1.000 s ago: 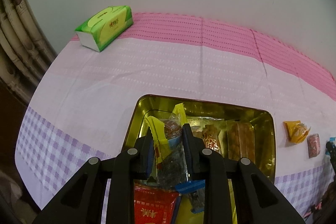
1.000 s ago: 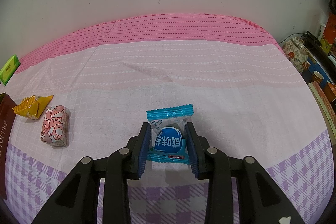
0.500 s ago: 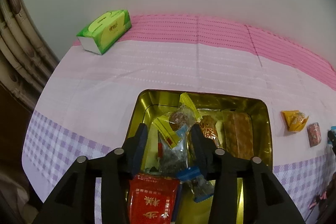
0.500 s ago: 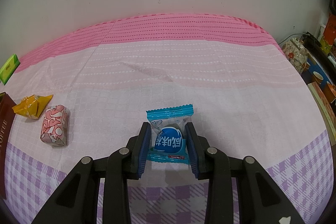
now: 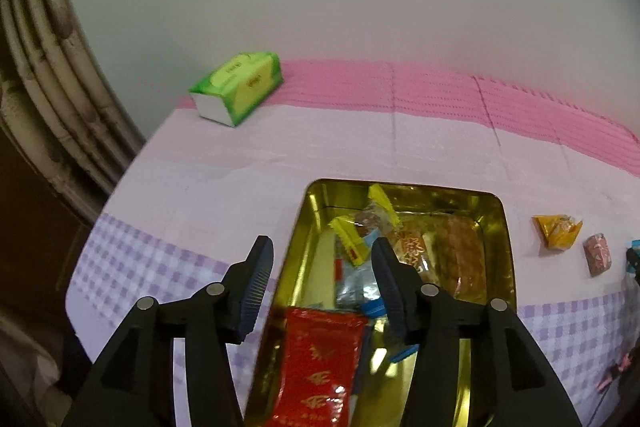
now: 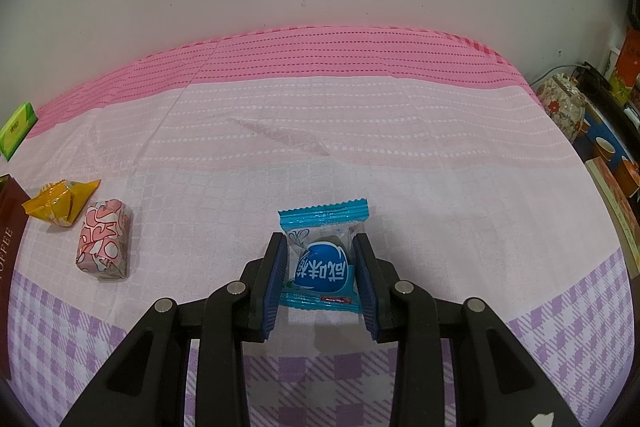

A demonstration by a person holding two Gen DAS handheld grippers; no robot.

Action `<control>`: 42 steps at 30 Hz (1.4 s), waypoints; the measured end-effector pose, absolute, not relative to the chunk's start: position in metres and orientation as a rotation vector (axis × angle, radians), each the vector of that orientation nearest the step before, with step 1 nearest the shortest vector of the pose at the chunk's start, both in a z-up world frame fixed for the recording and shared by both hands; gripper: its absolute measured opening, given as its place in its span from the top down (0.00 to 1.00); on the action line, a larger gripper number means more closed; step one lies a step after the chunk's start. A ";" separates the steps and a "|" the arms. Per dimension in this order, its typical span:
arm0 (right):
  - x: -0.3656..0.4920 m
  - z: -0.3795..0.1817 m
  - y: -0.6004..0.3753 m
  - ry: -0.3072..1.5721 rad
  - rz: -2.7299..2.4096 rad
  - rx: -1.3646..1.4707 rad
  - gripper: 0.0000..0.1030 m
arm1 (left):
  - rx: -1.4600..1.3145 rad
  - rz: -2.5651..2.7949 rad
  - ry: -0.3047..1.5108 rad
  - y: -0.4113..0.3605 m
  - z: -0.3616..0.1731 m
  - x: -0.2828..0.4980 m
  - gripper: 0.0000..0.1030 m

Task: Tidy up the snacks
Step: 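Carry the yellow-green candy into the gold tin and open the left gripper, then carry the light-blue candy into the gold tin and open the right gripper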

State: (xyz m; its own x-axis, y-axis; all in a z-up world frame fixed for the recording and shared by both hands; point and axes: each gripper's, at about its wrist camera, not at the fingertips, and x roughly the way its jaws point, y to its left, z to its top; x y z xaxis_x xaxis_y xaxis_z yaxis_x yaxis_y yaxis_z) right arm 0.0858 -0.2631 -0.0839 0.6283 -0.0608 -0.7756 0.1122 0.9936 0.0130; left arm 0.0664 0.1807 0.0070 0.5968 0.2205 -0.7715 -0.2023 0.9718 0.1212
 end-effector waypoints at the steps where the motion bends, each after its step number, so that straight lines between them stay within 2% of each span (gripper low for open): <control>1: 0.086 -0.084 -0.263 0.886 -0.099 0.062 0.69 | 0.020 0.252 0.893 0.182 0.008 0.063 0.49; 12: 0.087 -0.084 -0.258 0.897 -0.097 0.036 0.70 | 0.057 0.297 0.830 0.196 0.017 0.030 0.45; 25: 0.091 -0.079 -0.244 0.937 -0.146 -0.008 0.76 | 0.063 0.339 0.812 0.214 0.012 0.018 0.40; 34: 0.084 -0.047 -0.225 0.889 -0.107 0.022 0.76 | 0.015 0.349 0.818 0.224 0.014 0.017 0.39; 42: 0.075 -0.019 -0.158 0.862 0.083 0.018 0.76 | -0.028 0.377 0.826 0.234 0.015 0.015 0.39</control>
